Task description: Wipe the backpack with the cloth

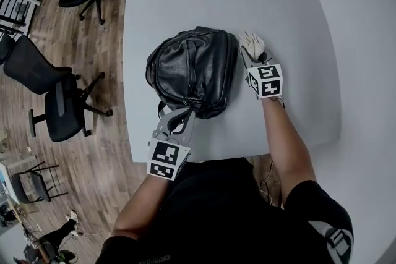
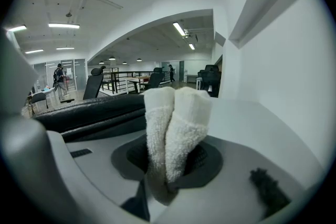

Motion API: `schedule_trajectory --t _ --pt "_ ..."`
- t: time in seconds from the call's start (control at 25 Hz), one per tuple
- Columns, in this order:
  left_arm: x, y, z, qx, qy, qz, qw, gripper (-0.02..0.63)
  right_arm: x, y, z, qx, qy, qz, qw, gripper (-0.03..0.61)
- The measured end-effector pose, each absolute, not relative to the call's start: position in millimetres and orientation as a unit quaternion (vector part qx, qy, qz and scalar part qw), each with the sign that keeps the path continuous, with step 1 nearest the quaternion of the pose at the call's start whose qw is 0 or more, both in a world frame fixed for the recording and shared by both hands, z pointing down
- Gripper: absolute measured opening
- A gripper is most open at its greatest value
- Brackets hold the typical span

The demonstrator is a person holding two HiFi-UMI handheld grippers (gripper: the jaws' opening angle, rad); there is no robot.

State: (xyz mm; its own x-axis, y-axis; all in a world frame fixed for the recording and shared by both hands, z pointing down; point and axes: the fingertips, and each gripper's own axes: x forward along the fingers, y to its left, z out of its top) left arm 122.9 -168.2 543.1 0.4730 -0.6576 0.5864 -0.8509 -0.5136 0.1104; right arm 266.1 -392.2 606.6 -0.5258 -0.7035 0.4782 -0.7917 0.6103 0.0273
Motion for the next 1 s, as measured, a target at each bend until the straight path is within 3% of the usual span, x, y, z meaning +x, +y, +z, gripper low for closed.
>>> schedule_trajectory --t 1.0 --pt "95.2 -134.8 531.3 0.856 -0.424 0.23 0.185 0.005 260.5 -323.7 584.4 0.464 -0.85 0.087 0.235 0.107"
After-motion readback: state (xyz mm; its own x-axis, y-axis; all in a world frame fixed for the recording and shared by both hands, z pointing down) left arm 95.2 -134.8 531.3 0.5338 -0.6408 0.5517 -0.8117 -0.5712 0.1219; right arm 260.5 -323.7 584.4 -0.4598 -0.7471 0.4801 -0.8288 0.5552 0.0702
